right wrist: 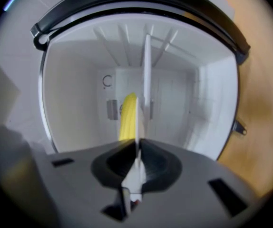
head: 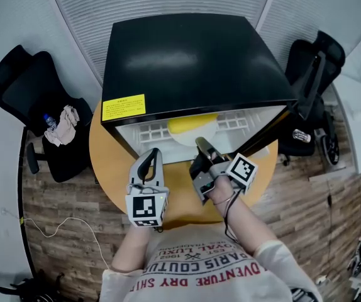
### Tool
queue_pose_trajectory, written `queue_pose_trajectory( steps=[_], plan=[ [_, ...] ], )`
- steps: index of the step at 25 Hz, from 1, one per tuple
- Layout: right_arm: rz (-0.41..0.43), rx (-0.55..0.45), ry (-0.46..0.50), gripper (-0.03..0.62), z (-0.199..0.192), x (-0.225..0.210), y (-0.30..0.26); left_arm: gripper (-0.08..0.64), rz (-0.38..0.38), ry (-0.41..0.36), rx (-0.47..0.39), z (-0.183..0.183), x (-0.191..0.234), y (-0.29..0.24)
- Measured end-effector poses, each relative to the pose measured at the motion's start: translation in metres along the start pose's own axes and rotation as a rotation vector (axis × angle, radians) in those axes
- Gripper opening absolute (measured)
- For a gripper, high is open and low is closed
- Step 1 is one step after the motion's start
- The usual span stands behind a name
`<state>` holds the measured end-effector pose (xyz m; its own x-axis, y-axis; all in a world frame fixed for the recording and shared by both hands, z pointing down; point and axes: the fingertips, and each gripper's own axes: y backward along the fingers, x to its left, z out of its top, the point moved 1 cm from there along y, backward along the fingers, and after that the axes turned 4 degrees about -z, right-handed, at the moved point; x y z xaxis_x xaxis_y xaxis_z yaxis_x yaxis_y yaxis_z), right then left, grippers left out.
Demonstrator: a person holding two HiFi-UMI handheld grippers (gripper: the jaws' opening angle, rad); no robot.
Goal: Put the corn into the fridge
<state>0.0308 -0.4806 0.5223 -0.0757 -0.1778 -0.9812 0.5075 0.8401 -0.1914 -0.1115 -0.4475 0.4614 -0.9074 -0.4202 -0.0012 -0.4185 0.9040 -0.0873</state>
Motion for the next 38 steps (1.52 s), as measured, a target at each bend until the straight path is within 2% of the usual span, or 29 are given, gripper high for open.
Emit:
queue_pose_trajectory(
  steps=[13,19,21,23,25,30,31,34,38],
  plan=[
    [-0.002,-0.015,-0.019,0.052,0.004,0.002,-0.016,0.034,-0.003,0.019,0.021,-0.009,0.007,-0.008],
    [0.024,-0.017,0.052,0.055,0.003,0.006,-0.015,0.034,-0.012,0.02,0.024,-0.01,0.003,-0.008],
    [0.039,-0.018,0.07,0.074,0.002,0.008,-0.014,0.034,-0.018,0.014,0.026,-0.008,0.0,-0.007],
    [0.051,-0.002,0.081,0.132,-0.003,0.009,-0.011,0.034,-0.024,0.01,0.024,-0.006,-0.003,-0.005],
    [0.063,0.021,0.092,0.158,-0.01,0.011,-0.007,0.034,-0.023,0.009,0.018,-0.004,-0.005,-0.003],
    [0.086,0.051,0.09,0.16,-0.022,0.008,0.016,0.034,-0.013,0.019,0.016,-0.003,-0.017,0.009],
    [0.089,0.056,0.082,0.156,-0.023,0.005,0.021,0.034,-0.014,0.022,0.017,-0.003,-0.021,0.012],
    [0.086,0.072,0.095,0.044,-0.026,-0.001,0.036,0.034,-0.015,0.028,0.026,-0.007,-0.035,0.018],
    [0.093,0.111,0.218,0.034,-0.028,0.002,0.055,0.034,0.003,0.043,0.042,-0.011,-0.05,0.026]
  ],
)
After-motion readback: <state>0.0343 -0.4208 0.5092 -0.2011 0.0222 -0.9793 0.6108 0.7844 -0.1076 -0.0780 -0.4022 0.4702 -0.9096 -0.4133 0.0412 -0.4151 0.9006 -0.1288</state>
